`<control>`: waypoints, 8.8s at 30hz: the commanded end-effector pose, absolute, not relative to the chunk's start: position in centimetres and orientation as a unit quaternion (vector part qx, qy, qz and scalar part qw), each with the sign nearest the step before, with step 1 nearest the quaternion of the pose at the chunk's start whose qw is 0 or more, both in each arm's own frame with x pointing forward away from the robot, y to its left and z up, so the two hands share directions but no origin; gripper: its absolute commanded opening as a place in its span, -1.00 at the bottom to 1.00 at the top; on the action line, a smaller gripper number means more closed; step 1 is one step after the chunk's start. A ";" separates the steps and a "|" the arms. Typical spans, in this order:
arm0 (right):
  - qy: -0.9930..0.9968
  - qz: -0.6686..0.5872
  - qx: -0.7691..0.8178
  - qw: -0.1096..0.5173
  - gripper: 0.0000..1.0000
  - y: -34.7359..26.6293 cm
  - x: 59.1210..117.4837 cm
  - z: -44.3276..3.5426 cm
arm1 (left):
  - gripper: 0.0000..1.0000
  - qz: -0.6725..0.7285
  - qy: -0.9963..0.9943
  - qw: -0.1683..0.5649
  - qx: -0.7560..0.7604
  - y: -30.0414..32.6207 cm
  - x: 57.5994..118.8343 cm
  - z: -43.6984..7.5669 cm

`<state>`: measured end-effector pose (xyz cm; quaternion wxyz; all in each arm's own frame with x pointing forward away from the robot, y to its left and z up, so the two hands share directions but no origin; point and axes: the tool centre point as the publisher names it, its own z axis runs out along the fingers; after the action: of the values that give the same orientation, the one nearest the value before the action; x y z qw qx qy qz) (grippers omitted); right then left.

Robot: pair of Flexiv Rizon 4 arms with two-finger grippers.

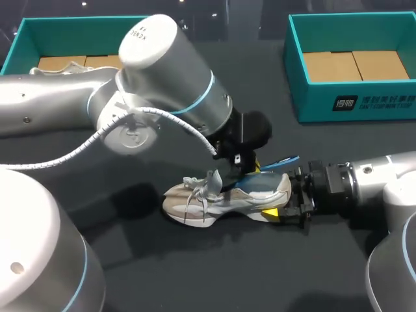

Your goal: Take the shoe out of the shoebox, open the shoe tongue, remove and reinsert the insole, then place the shoe into the shoebox

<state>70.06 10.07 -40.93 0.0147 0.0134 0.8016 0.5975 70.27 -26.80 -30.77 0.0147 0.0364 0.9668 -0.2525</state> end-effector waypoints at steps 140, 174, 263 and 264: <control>0.803 0.596 0.014 0.014 -1.00 10.1 70.0 -40.8 | -1.00 -0.641 0.758 -0.090 -0.081 -20.0 61.3 -5.9; 0.803 0.596 0.014 0.014 -1.00 10.1 70.0 -40.8 | -1.00 -0.692 0.704 -0.135 -0.082 -18.7 59.9 -5.5; 0.995 0.100 -0.004 0.021 1.00 3.4 67.9 -29.8 | -1.00 -0.692 0.704 -0.135 -0.082 -18.7 59.9 -5.5; 0.995 0.100 -0.004 0.021 1.00 3.4 67.9 -29.8 | -1.00 -0.692 0.704 -0.135 -0.082 -18.7 59.9 -5.5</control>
<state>67.91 3.32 -29.71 0.0201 -0.0048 0.9945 0.1024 59.98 -18.62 -5.41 -0.1356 -0.0818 0.7048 -0.6915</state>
